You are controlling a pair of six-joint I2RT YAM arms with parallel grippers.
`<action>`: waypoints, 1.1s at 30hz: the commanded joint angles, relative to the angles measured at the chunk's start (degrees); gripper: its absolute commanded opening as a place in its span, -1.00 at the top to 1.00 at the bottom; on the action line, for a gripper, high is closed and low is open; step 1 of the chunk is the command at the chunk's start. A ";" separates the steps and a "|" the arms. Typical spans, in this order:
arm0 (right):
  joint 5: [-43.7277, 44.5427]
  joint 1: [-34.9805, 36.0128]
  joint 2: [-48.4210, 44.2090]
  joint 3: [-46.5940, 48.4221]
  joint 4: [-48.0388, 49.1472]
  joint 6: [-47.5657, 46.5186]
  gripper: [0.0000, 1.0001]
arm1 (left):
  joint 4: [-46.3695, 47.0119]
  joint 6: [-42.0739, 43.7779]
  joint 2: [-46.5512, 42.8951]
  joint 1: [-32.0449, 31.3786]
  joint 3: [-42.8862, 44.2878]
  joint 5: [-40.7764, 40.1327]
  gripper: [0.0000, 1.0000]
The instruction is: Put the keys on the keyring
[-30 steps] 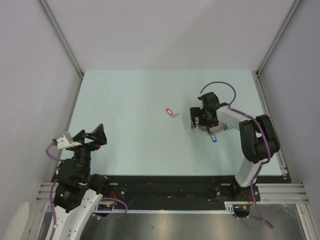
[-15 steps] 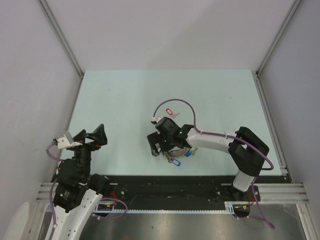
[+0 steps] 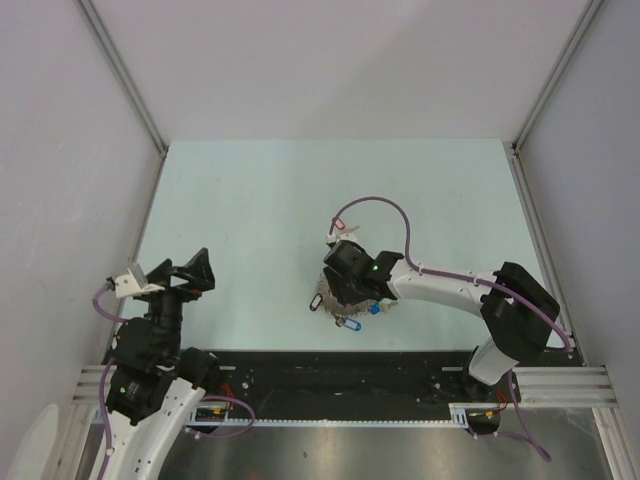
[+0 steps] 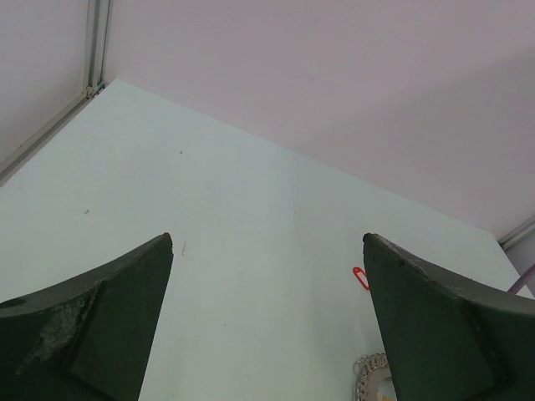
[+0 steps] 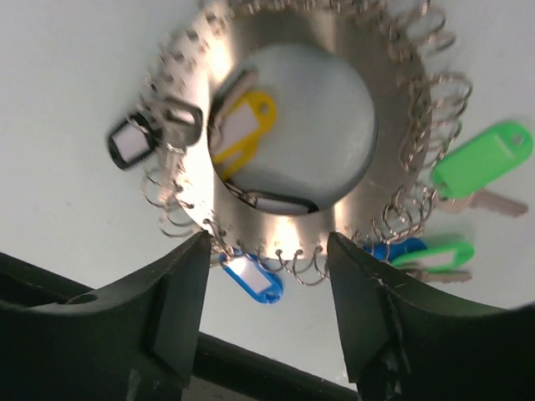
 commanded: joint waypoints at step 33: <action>2.76 -8.33 1.26 -2.27 17.95 1.17 -0.49 | 1.00 2.01 -7.59 -1.21 0.19 0.46 -1.00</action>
